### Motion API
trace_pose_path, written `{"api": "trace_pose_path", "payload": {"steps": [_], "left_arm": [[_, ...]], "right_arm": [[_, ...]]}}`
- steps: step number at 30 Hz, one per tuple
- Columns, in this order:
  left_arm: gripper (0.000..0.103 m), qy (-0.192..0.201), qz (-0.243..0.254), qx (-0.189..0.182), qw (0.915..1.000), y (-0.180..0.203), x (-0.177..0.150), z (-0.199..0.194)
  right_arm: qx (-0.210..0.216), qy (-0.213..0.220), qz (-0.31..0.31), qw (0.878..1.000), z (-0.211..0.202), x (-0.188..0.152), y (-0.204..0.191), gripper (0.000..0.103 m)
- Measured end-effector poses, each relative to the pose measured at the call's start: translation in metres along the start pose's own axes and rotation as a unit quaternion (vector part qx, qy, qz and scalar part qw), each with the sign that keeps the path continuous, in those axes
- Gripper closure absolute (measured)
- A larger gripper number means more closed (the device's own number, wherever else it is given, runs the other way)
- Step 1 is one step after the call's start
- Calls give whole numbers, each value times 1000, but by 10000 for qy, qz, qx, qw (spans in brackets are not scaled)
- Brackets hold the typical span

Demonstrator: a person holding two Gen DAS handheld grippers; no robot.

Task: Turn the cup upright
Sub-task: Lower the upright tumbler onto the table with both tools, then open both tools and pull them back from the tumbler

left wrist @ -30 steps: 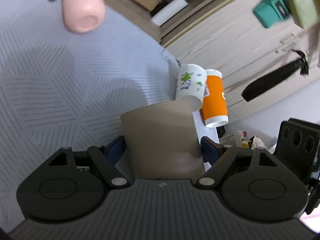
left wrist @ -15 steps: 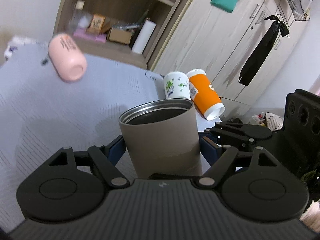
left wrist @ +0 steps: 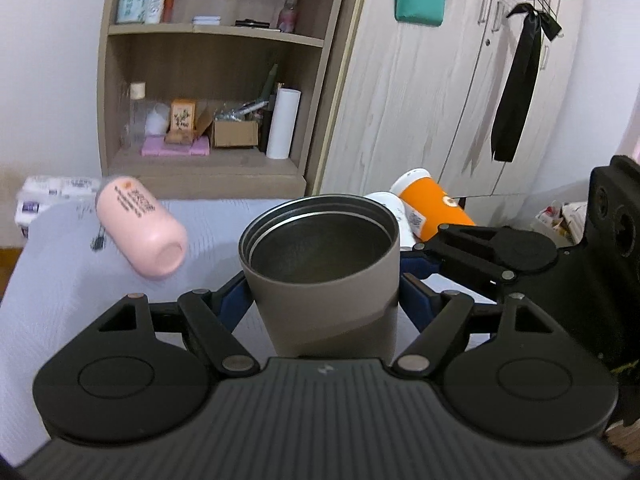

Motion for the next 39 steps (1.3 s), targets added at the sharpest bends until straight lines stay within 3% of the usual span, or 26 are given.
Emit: {"api": "trace_pose_path", "payload": {"steps": [6,22,30,33,39], "left_arm": [[27,-93,300,25,9995,4,-7,22],[26,232,594,30,9980,20,-11,30],[24,291,157,-9,9995,15,-16,12],[24,405,64,228,9989,16,-19,-7],[21,1090,276,925,9893,28,-29,-63]], "right_arm": [[-250,-87,178,9995,20,-14,11,22],[-608,47,323,9976,20,-25,16,21],[-907,11,311,9954,7,-32,12,14],[-1109,78,399,9930,-8,-36,9,14],[-1519,491,454,9861,-49,-35,-9,14]]}}
Point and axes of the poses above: each gripper's, at about its wrist camera, not at the fingertips, and z roughly the way its jaws point, y to its right, x to its top, the point moved 6 cm from there along z, roughly the way its jaws point, and after that the axes turned 1 degree about -y, right-handed, at the moved point
